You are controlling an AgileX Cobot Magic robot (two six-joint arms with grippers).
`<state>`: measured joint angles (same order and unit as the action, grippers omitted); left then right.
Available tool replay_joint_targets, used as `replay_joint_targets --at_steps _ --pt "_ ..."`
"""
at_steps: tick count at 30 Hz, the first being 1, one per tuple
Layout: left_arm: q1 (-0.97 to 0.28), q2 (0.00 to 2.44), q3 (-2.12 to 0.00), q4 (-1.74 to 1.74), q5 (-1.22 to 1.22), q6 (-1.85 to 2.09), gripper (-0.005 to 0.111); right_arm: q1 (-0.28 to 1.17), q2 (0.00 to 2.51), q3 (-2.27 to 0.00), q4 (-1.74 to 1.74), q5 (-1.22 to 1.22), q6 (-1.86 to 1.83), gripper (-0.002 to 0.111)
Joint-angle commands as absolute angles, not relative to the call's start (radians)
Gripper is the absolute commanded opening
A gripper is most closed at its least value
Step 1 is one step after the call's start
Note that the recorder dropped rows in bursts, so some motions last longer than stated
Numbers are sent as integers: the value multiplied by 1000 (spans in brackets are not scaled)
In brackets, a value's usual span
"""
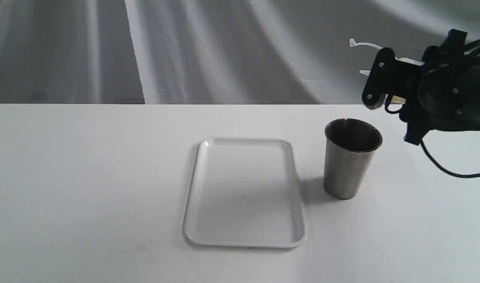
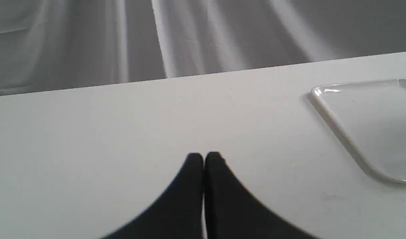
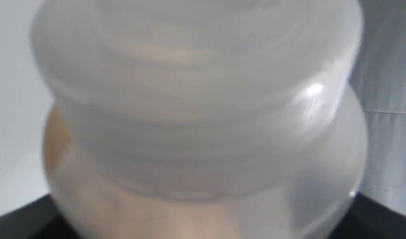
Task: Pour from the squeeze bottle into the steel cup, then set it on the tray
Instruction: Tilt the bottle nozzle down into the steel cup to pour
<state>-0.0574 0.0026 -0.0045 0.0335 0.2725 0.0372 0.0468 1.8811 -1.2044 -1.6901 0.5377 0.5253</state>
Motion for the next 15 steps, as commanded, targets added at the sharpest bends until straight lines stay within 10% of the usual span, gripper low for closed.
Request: replay_joint_targets --at_steps 1,15 --pt "-63 0 0 33 266 32 0 47 1872 -1170 -1692 562 517 17" --pt "-63 0 0 33 266 36 0 47 1872 -1130 -1727 566 499 17"
